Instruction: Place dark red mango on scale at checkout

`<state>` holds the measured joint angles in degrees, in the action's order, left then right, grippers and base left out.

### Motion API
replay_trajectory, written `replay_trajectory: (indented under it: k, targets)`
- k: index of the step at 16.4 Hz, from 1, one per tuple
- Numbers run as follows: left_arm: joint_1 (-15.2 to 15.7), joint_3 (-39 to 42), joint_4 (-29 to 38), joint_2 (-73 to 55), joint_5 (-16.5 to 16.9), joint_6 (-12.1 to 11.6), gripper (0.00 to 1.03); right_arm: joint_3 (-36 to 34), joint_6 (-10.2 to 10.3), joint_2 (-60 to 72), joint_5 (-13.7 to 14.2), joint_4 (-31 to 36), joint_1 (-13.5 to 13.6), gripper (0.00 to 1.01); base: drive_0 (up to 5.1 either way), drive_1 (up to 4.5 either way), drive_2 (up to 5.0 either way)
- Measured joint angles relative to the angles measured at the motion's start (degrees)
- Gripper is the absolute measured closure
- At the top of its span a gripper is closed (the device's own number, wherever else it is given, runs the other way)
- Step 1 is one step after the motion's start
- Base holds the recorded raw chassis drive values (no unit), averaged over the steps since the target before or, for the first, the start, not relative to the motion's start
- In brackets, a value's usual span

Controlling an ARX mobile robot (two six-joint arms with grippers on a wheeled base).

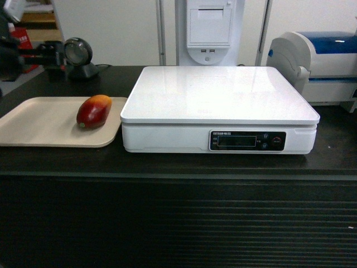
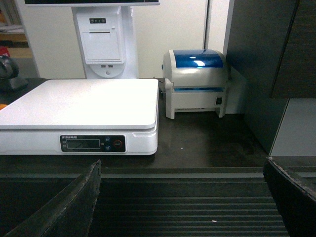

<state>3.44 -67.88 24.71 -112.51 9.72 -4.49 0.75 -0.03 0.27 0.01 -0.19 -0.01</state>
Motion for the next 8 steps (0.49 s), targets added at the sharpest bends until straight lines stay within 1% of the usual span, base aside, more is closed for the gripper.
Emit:
replay_trajectory:
  k: [2, 4, 8]
  targets:
    - [-1.03, -9.99, -7.63, -8.48, 0.68, -3.28, 0.05, 0.00, 0.00, 0.00, 0.00, 0.00, 0.00, 0.03, 0.0, 0.00, 0.0]
    - [-1.09, -16.48, -11.80, -14.14, 0.66, -4.98, 0.05, 0.00, 0.00, 0.00, 0.00, -0.02, 0.00, 0.03, 0.0, 0.00, 0.0]
    - [-0.85, -20.61, -14.86, -16.90, 1.57, -5.01, 0.05, 0.00, 0.00, 0.00, -0.02, -0.02, 0.00, 0.03, 0.0, 0.00, 0.0]
